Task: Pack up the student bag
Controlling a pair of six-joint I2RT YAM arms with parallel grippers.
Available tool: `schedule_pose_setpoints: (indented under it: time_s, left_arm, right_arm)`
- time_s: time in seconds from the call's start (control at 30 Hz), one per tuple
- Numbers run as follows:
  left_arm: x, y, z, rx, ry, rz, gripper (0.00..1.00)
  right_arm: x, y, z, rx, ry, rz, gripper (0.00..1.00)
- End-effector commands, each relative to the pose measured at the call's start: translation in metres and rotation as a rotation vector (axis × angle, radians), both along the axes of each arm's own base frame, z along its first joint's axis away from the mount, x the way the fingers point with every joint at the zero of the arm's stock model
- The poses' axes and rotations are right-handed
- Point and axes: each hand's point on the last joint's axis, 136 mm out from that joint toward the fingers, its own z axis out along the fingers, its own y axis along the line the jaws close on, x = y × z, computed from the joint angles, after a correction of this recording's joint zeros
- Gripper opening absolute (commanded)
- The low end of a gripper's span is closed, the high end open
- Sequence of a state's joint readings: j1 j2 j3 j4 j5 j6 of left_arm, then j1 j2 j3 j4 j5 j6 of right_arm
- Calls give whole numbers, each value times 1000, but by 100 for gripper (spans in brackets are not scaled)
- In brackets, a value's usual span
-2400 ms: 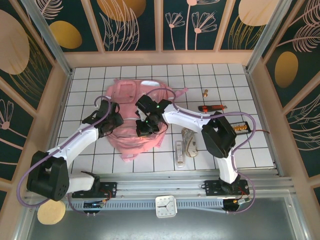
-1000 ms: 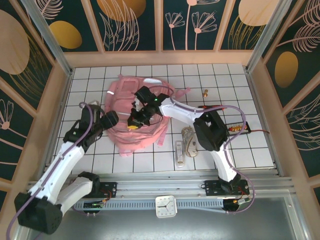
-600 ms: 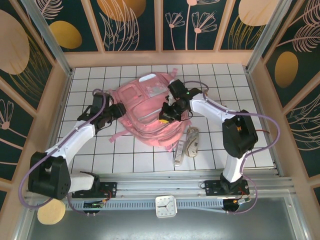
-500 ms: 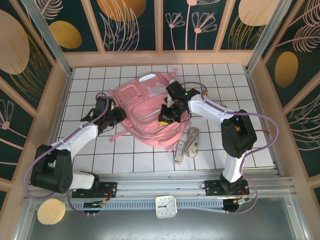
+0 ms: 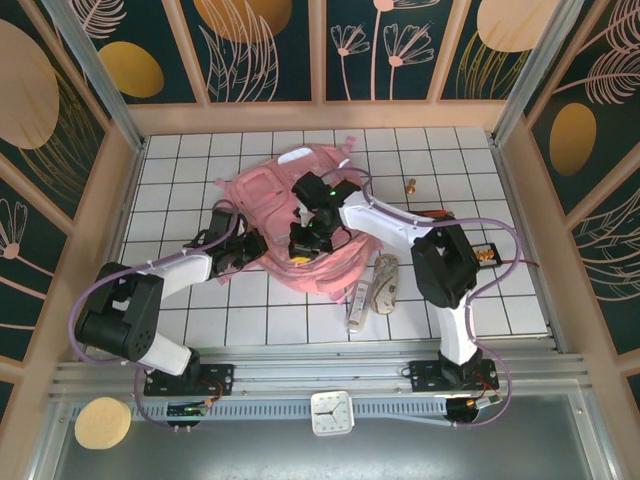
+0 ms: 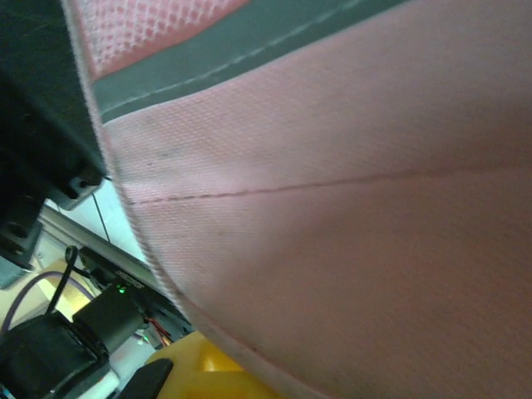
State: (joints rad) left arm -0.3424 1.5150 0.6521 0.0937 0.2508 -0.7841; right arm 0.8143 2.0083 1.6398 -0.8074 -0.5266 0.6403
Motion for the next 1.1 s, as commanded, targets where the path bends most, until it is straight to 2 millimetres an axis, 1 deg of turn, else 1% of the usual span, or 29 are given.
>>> schedule_pose_setpoints:
  time_s: [0.0,0.07,0.17,0.23,0.3,0.37,0.4,0.47,0.53,0.57,0.6,0.63,0.67,0.7,0.73,0.8,0.83,0.87,0.93,1.0,1.07]
  left_arm:
    - [0,-28,10,-81,-48,-61,0]
    - [-4,-26,6,-82,-40,-54,0]
    - [-12,-23,2,-84,-35,-53,0]
    - [-17,-21,0,-81,-35,-54,0]
    - [-19,-19,-2,-74,-36,-53,0]
    - [-21,-18,-1,-79,-43,-48,0]
    - [-21,-17,-1,-82,-46,-44,0]
    - [-22,-16,1,-80,-52,-38,0]
    - [-25,-11,2,-55,-53,-32,0]
    - [-27,-5,3,-34,-56,-20,0]
    - [-30,1,3,-8,-52,-8,0]
    - [-32,7,5,12,-53,1,0]
    - [-35,14,6,41,-46,13,0]
    - [-37,21,9,65,-50,27,0]
    - [-39,29,13,94,-57,42,6]
    - [-42,43,27,132,-87,70,23]
    - [-42,46,35,149,-108,72,29]
    - [-41,48,44,169,-132,62,33]
    - [-37,47,64,214,-179,10,36]
    - [-30,42,85,251,-240,-60,40]
    - [-21,25,115,275,-358,-186,44]
  right_arm:
    - [-3,41,13,147,87,-30,0]
    - [10,55,18,188,89,-80,0]
    - [35,72,31,237,79,-141,0]
    - [48,85,40,290,101,-189,0]
    - [52,98,43,327,127,-226,0]
    - [51,107,41,343,154,-253,0]
    - [49,110,38,340,171,-256,0]
    - [48,112,32,326,187,-262,1]
    - [49,110,28,312,192,-262,27]
    - [51,108,30,307,180,-259,41]
    - [53,107,33,303,162,-250,50]
    - [54,104,37,296,145,-241,56]
    - [56,97,39,275,128,-237,63]
    - [56,91,43,262,114,-235,64]
    - [56,83,46,251,103,-237,65]
    - [53,64,56,238,79,-240,67]
    - [51,54,58,225,72,-241,67]
    - [48,43,63,216,63,-240,67]
    - [45,18,70,193,48,-255,67]
    - [48,-9,80,181,14,-291,67]
    - [56,-40,89,176,-33,-340,67]
